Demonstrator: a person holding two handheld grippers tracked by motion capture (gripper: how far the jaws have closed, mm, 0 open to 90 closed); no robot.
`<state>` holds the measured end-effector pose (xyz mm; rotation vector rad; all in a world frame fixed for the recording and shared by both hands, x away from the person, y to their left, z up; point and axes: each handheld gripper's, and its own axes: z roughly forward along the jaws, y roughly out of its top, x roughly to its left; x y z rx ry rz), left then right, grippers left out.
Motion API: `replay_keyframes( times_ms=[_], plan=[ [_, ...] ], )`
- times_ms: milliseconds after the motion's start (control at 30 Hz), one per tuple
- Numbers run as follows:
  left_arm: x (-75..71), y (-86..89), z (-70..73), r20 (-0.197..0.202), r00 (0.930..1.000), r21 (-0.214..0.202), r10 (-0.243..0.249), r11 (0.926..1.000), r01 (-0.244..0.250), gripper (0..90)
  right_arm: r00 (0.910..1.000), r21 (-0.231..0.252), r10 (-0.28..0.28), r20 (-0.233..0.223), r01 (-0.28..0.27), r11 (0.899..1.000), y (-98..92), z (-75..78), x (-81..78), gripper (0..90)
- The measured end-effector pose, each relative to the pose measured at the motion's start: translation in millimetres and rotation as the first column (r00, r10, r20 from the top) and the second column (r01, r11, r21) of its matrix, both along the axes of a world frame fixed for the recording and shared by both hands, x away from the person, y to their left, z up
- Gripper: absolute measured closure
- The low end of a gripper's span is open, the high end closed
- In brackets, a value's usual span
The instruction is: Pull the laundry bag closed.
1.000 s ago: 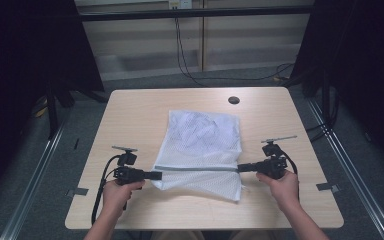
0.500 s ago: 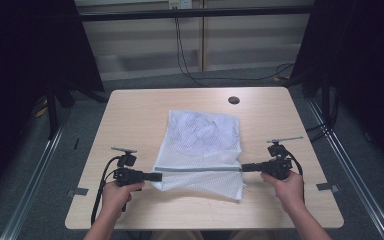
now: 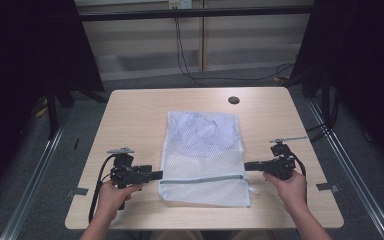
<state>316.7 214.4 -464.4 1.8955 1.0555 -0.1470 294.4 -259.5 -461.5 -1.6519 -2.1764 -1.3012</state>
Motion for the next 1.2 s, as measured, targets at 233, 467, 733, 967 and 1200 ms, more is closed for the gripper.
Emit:
replay_keyframes(
  times_ms=[233,467,733,967,1200],
  plan=[
    [2.0,4.2,2.0,0.078,0.9965,0.074,0.029,0.9967,-0.035,11.7,0.9981,-0.043,-0.031,0.053,0.033,0.999,-4.8,5.0,-0.7,37.3],
    [4.7,12.6,3.1,0.106,0.993,0.103,0.054,0.9926,-0.065,9.1,0.9914,-0.071,-0.064,0.115,0.072,0.995,-12.8,6.8,-2.0,20.7],
    [7.5,21.7,2.8,0.136,0.9882,0.129,0.07,0.9877,-0.088,6.9,0.9843,-0.079,-0.094,0.149,0.107,0.991,-25.9,3.5,-0.5,16.3],
    [10.8,32.6,-0.3,0.157,0.9828,0.165,0.098,0.9785,-0.124,6.5,0.9801,-0.115,-0.085,0.179,0.107,0.988,-29.3,0.9,0.1,15.2],
    [14.8,36.9,-5.8,0.151,0.9825,0.197,0.11,0.9707,-0.138,6.5,0.9824,-0.173,-0.088,0.165,0.117,0.978,-32.4,-6.5,2.6,14.3]
  ],
)
